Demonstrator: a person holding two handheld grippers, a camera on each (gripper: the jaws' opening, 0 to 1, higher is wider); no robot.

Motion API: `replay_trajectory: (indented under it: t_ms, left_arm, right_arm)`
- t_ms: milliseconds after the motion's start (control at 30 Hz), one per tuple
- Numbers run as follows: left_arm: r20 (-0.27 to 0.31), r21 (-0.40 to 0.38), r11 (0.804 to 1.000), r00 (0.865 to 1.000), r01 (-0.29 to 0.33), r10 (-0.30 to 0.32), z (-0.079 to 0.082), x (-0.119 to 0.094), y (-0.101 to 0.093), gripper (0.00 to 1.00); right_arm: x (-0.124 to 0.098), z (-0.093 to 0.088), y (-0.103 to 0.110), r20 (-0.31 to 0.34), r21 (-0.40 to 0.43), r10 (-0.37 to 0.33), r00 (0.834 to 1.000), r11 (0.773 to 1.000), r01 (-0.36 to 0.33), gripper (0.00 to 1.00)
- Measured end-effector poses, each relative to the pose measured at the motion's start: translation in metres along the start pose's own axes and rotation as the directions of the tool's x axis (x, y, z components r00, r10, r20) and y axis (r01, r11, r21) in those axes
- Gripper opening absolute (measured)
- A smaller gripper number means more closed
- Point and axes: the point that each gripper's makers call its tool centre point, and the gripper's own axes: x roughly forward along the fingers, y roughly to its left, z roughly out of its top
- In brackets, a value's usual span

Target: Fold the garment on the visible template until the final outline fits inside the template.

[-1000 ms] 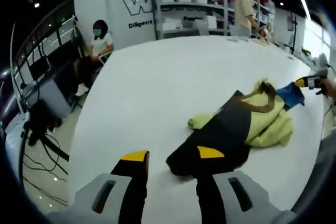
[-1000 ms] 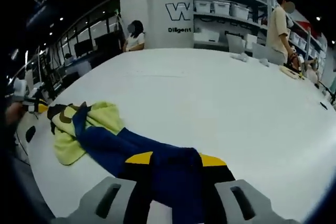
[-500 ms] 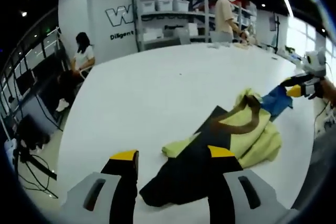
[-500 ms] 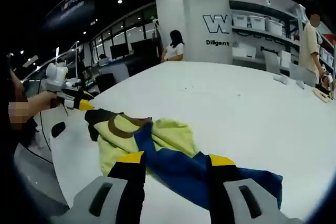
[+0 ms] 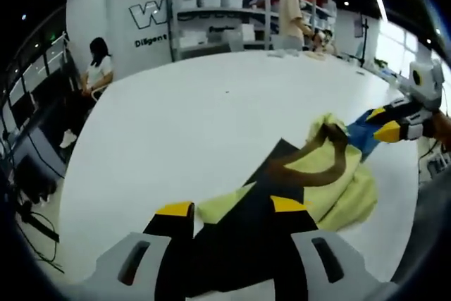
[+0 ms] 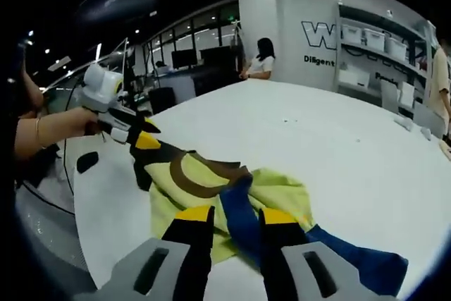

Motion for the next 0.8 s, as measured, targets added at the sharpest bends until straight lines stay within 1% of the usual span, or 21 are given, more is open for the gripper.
replay_trajectory:
  t_ms: [133,300,400,500,567,700,800]
  left_arm:
    - [-0.01,-0.004,1.0,1.0,0.012,-0.012,-0.002,0.006,-0.002,0.34]
    - [-0.029,-0.003,0.999,0.999,0.037,-0.037,-0.008,0.013,-0.006,0.3]
    - [-0.037,0.001,0.999,0.998,0.041,-0.041,-0.011,0.015,-0.006,0.29]
    - [-0.046,-0.008,0.999,0.998,0.043,-0.043,-0.015,0.017,-0.006,0.27]
    - [-0.05,-0.022,0.999,0.998,0.04,-0.041,-0.018,0.018,-0.004,0.26]
    - [-0.055,-0.051,0.998,0.997,0.044,-0.047,-0.022,0.02,-0.005,0.25]
    - [-0.059,-0.041,0.998,0.997,0.043,-0.046,-0.025,0.022,-0.007,0.23]
  right_arm:
    - [0.011,-0.004,0.003,-0.018,0.008,0.005,1.0,1.0,-0.005,0.14]
    - [0.025,-0.011,0.003,-0.054,-0.013,-0.008,0.998,1.0,0.008,0.08]
    - [0.029,-0.014,0.001,-0.068,-0.022,-0.019,0.997,1.0,0.017,0.05]
    - [0.032,-0.017,-0.002,-0.09,-0.037,-0.029,0.995,0.999,0.026,0.0]
    - [0.032,-0.018,-0.003,-0.099,-0.063,-0.039,0.994,0.997,0.033,0.0]
    - [0.033,-0.019,-0.005,-0.107,-0.052,-0.046,0.993,0.998,0.04,0.0]
    - [0.033,-0.021,-0.007,-0.114,-0.045,-0.053,0.992,0.998,0.048,0.0]
